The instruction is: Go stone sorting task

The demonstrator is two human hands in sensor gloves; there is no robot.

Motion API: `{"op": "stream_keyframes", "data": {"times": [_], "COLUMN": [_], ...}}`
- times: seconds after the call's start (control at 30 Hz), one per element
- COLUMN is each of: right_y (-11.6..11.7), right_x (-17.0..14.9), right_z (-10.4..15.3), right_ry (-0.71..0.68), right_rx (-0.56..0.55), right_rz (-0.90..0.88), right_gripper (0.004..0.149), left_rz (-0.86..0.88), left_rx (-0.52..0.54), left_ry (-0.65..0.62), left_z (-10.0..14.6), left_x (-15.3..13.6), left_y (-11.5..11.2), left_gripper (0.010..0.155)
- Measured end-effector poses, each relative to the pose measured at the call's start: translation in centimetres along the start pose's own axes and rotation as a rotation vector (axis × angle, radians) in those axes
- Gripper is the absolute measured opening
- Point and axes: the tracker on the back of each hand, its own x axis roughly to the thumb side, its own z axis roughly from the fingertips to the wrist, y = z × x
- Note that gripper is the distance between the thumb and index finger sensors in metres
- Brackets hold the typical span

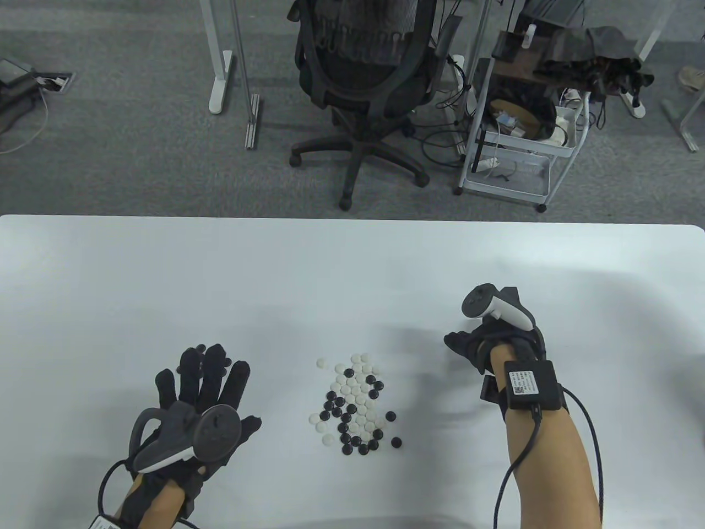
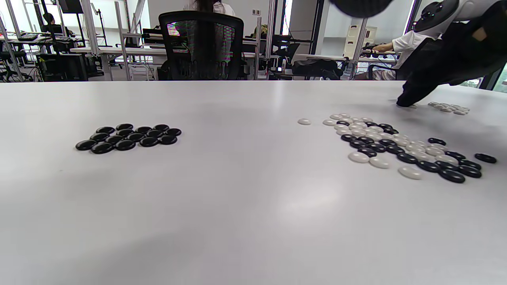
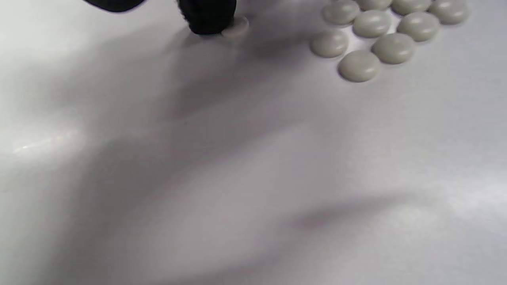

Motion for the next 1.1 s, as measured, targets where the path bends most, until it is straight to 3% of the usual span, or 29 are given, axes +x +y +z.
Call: {"op": "stream_keyframes", "data": {"times": [0.37, 0.73, 0.83, 1.0, 1.1], "right_y": [-0.6, -1.0, -1.1, 0.1, 1.3], "right_x": [-3.0, -3.7, -2.2, 3.0, 6.4], "right_z": [0.1, 0.1, 0.6, 1.7, 2.1], "right_ry": [0.051, 0.050, 0.020, -0.188, -0.255], "right_rx": [-0.005, -0.039, -0.038, 0.070, 0.056], "right_rz": [-0.043, -0.087, -0.048, -0.037, 0.053], "right_gripper": [0.067, 0.069, 0.068, 0.067, 0.065], "left_rz": [0.012, 0.017, 0.020, 0.022, 0.020], "left_rx": [0.001, -0.005, -0.006, -0.006, -0.008], "left_ry": [0.007, 0.010, 0.011, 0.013, 0.014], "left_z": [-0.1, -0.1, -0.1, -0.1, -0.1], "left_x": [-0.3, -0.4, -0.4, -0.5, -0.5], "left_y": [-0.1, 0.0, 0.0, 0.0, 0.0], "left_gripper": [0.078, 0.078, 0.078, 0.078, 0.078]}}
